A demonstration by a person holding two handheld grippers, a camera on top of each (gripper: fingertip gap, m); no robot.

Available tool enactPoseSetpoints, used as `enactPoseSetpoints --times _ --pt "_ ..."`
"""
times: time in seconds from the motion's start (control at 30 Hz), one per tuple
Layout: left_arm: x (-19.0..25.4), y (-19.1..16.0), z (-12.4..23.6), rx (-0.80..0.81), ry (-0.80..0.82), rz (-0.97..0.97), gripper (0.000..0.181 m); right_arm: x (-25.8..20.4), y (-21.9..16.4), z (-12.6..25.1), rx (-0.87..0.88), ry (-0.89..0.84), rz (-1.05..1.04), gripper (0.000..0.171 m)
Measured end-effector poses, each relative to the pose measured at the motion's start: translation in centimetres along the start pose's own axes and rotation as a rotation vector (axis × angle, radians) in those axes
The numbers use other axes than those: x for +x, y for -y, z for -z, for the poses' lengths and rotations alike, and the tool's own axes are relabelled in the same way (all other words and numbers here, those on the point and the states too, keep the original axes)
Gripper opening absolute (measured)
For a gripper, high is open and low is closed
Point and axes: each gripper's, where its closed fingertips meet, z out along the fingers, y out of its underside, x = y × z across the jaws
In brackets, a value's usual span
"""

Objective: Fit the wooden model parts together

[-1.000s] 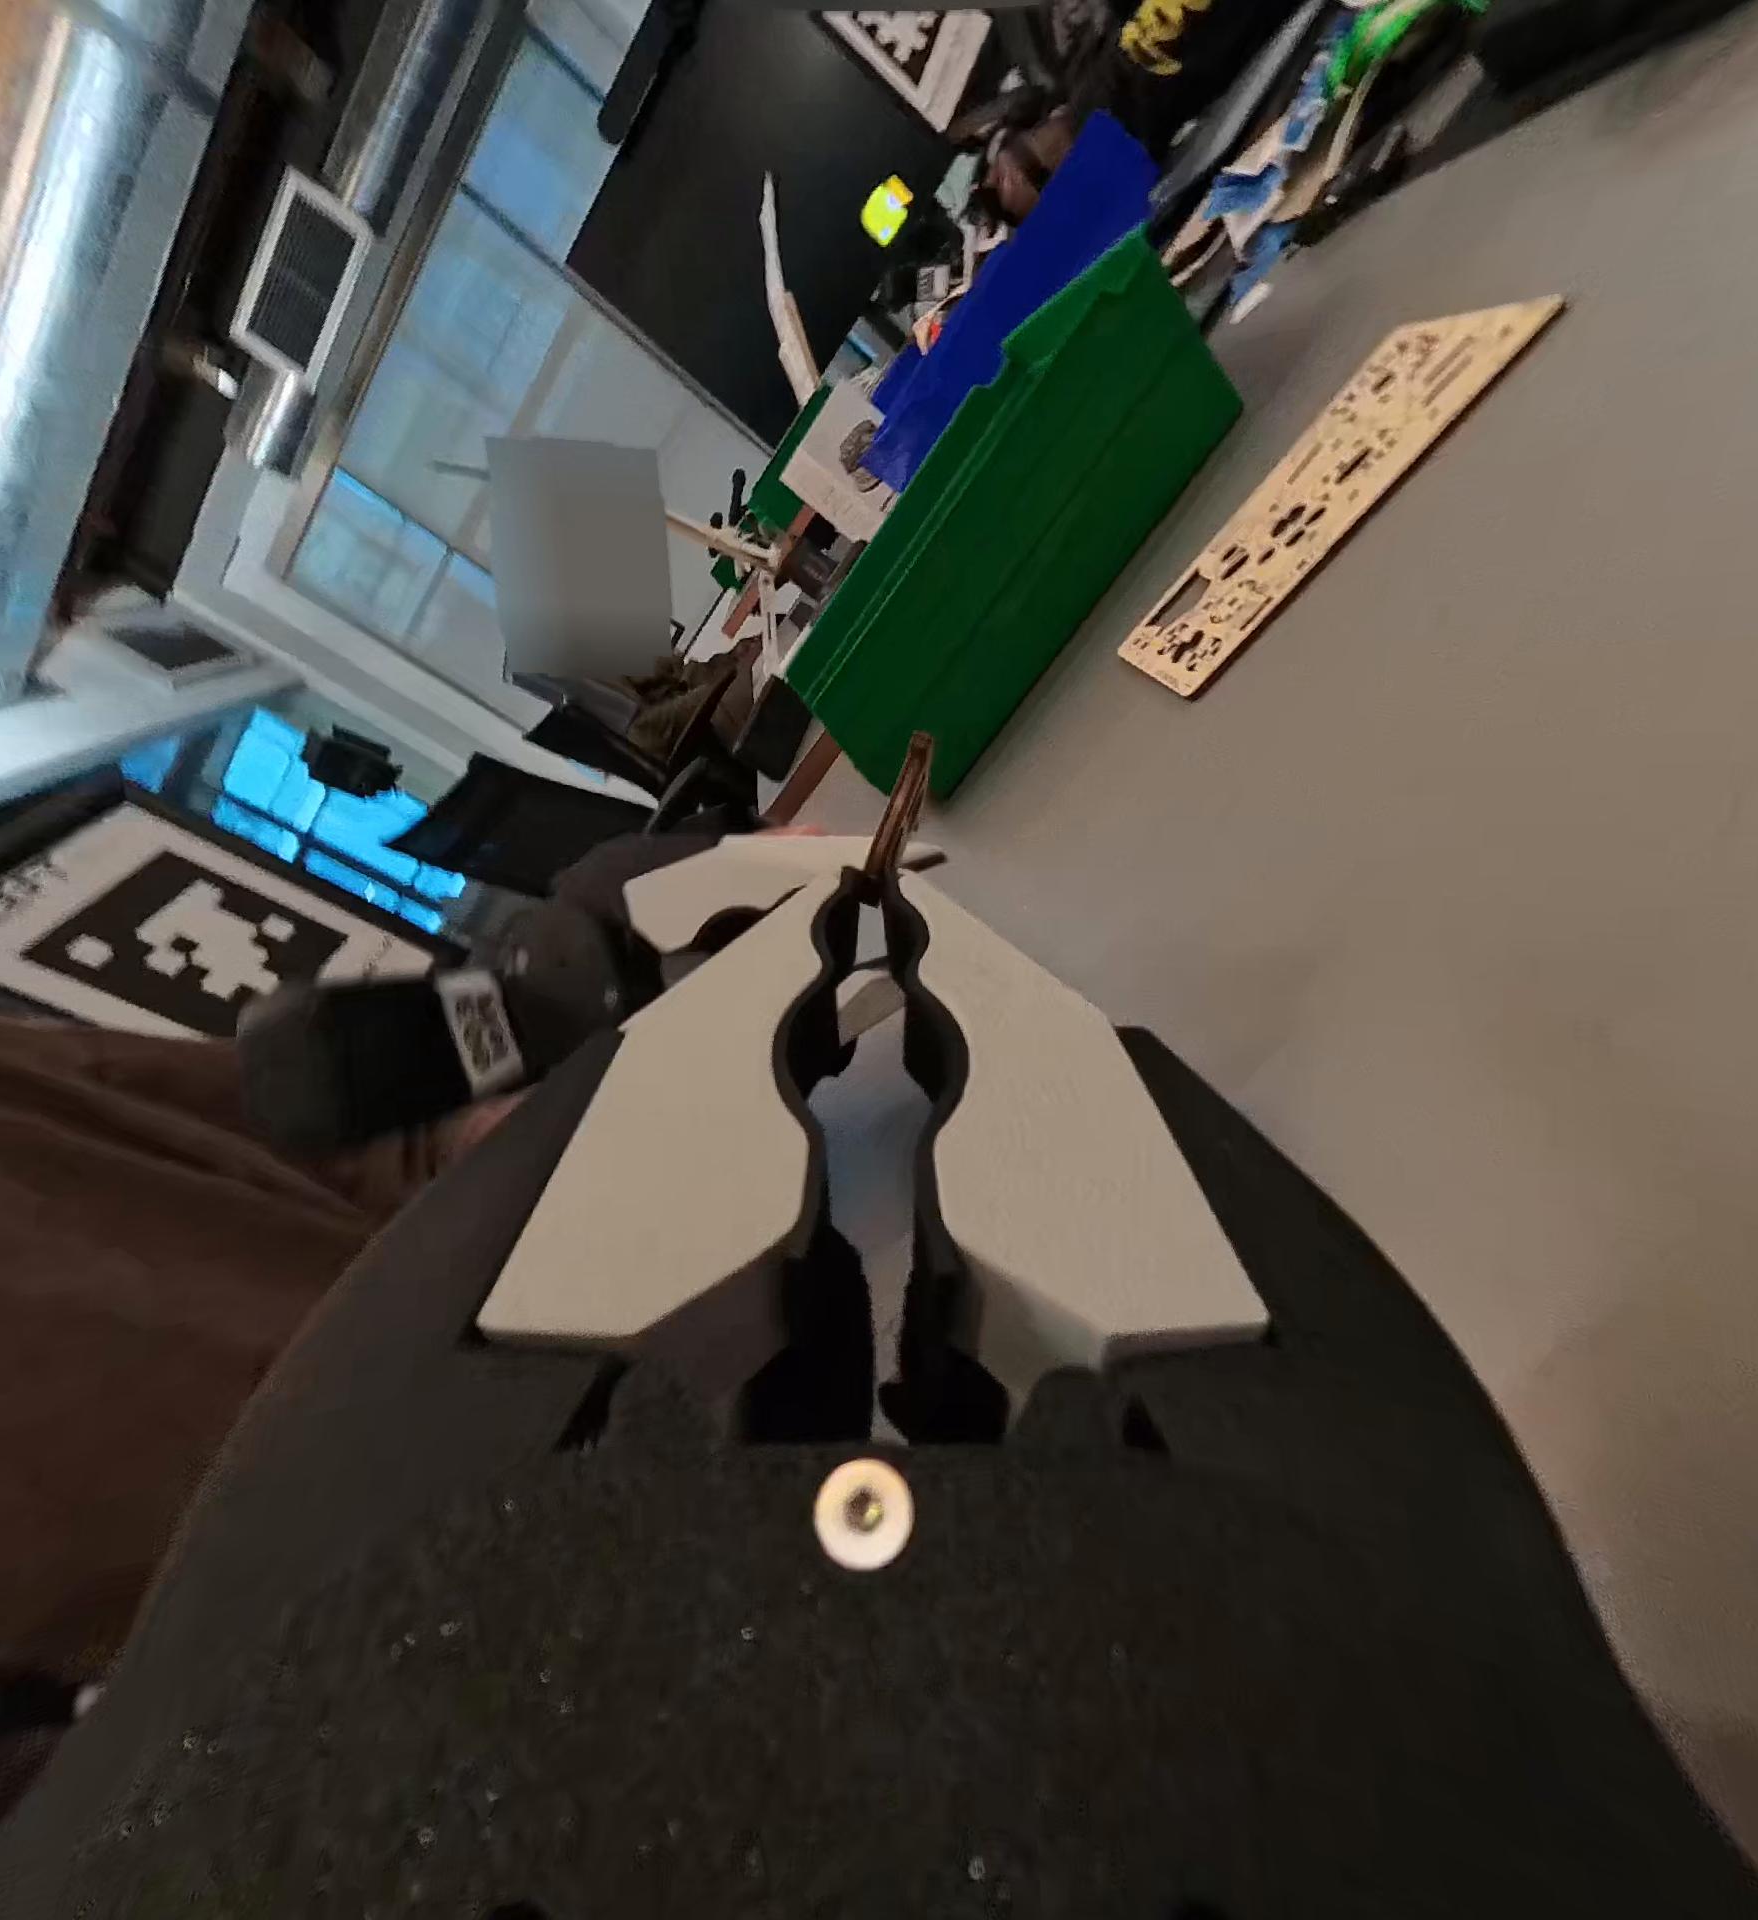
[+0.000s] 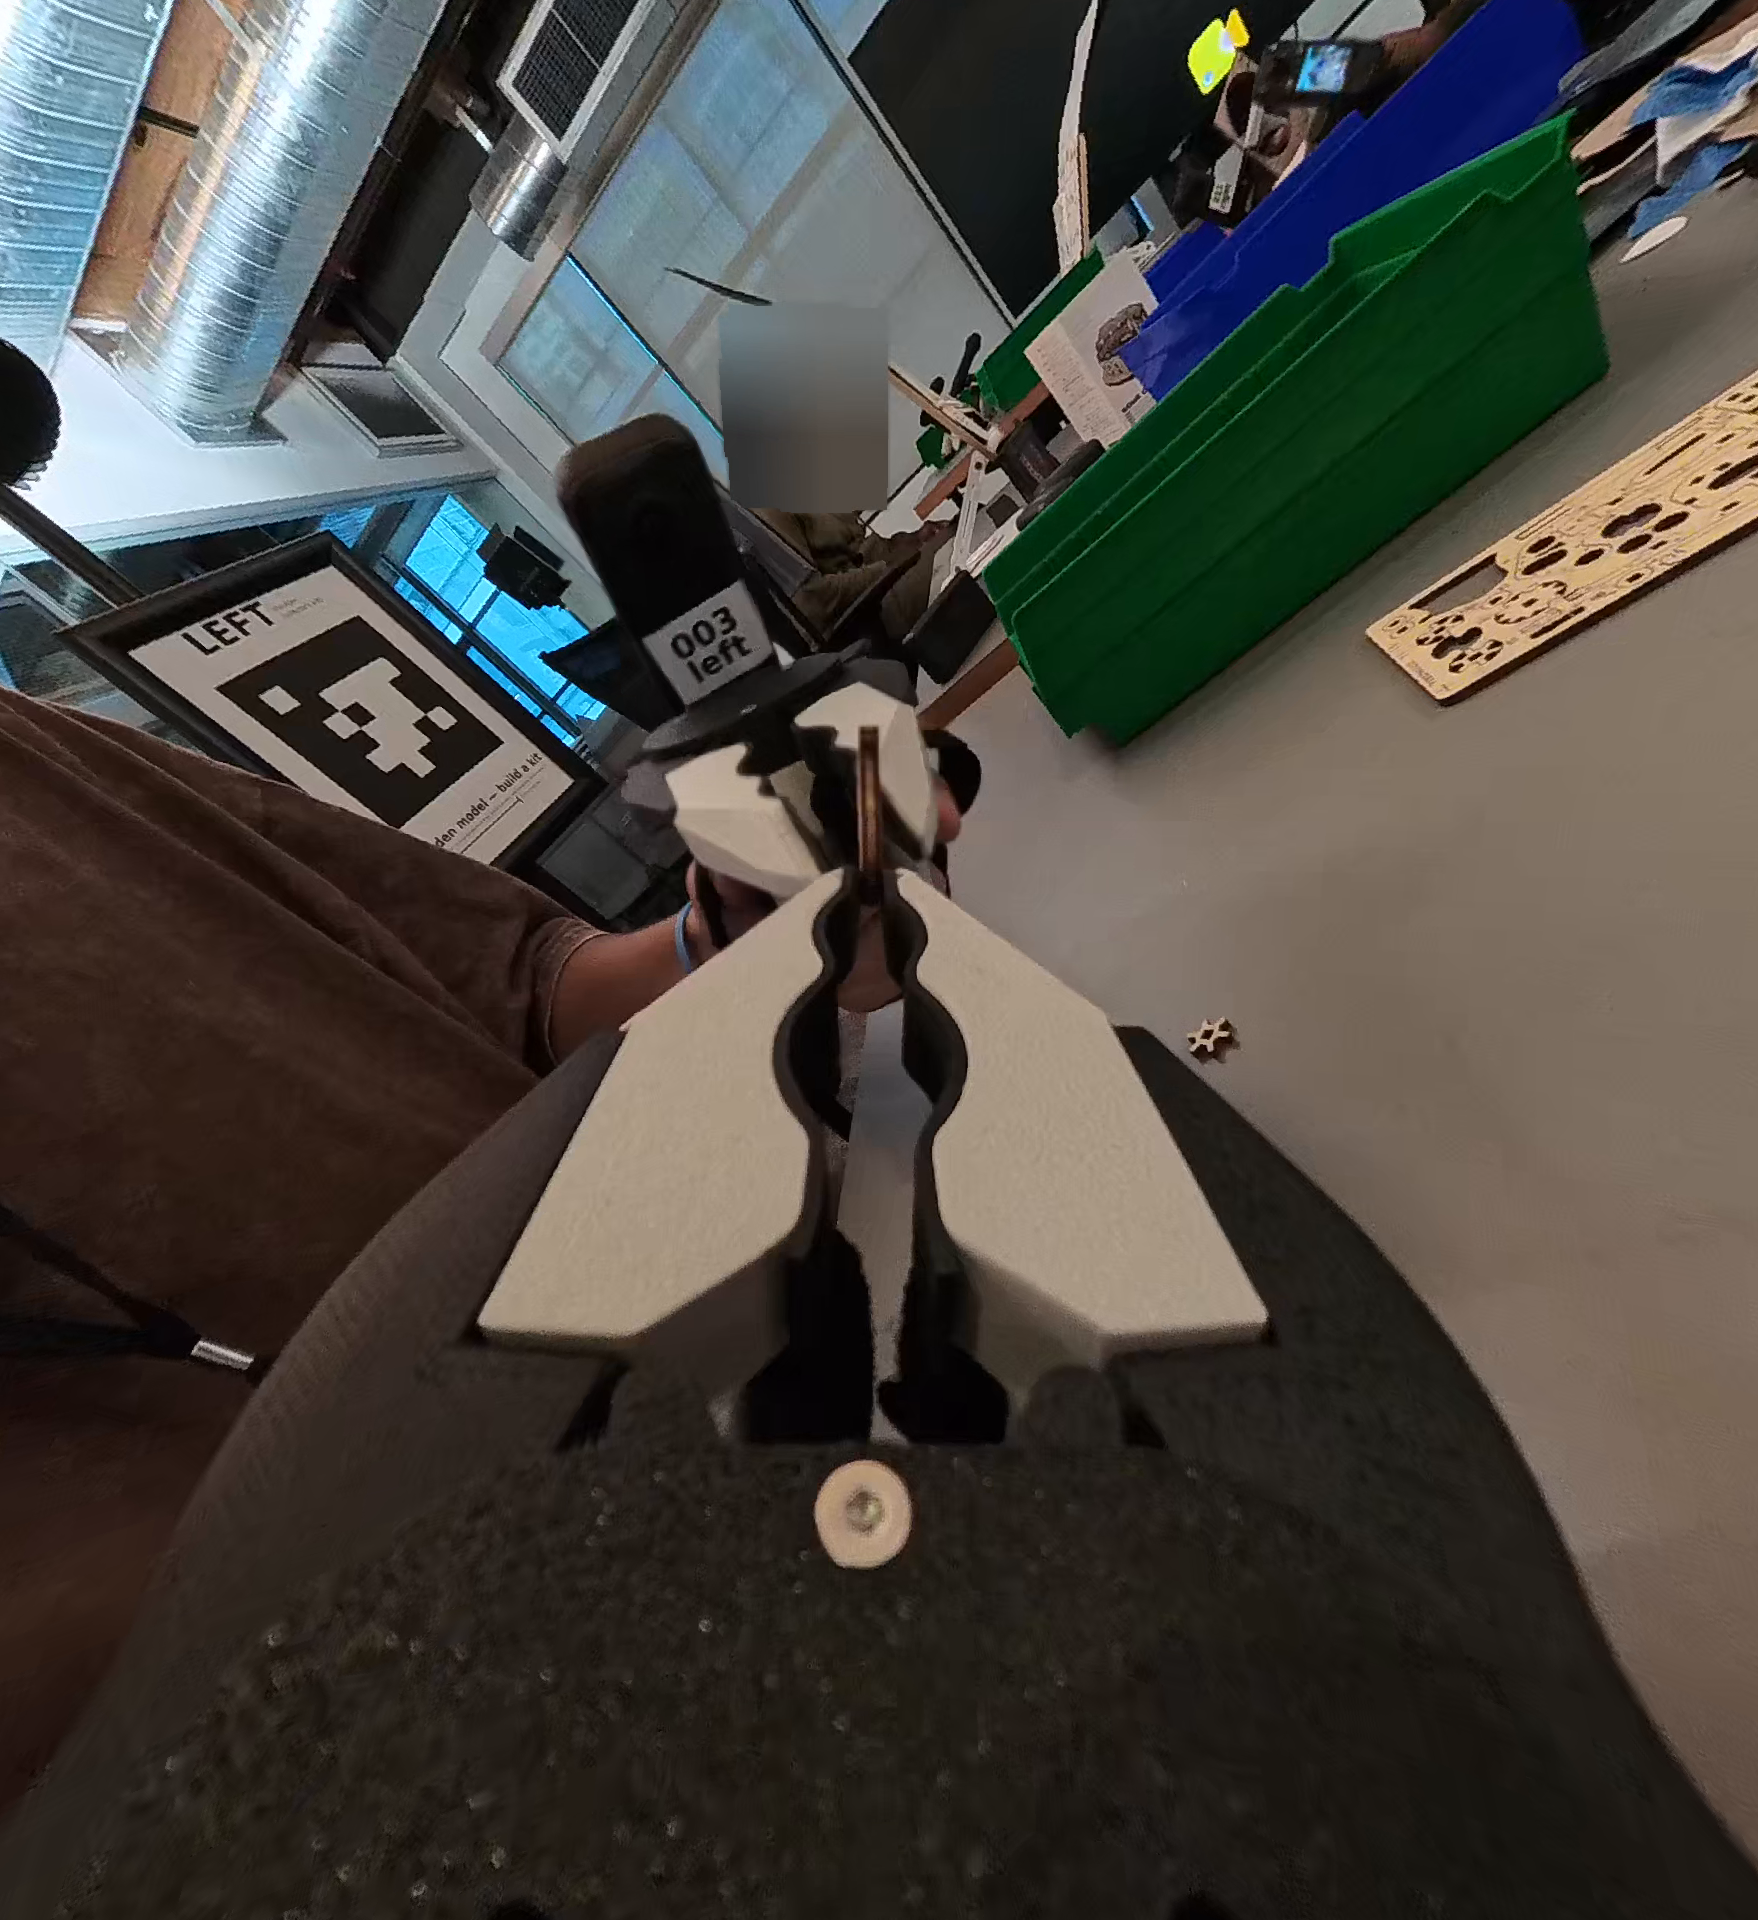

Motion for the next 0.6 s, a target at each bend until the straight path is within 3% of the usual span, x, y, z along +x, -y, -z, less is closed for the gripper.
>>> enactPoseSetpoints --times 0.4,0.53,0.6 --pt "0.3 0.8 0.8 0.044 -0.166 0.245 0.002 -0.3 -0.6 -0.8 -0.017 0.019 -0.009 0.004" --pt "-0.4 -0.5 0.8 -0.052 -0.136 0.218 0.002 0.0 -0.1 -0.1 -0.015 -0.034 0.06 0.019" --pt "-0.5 -1.5 0.8 -0.126 -0.11 0.156 0.002 0.4 0.4 0.5 -0.007 -0.067 0.075 0.018"
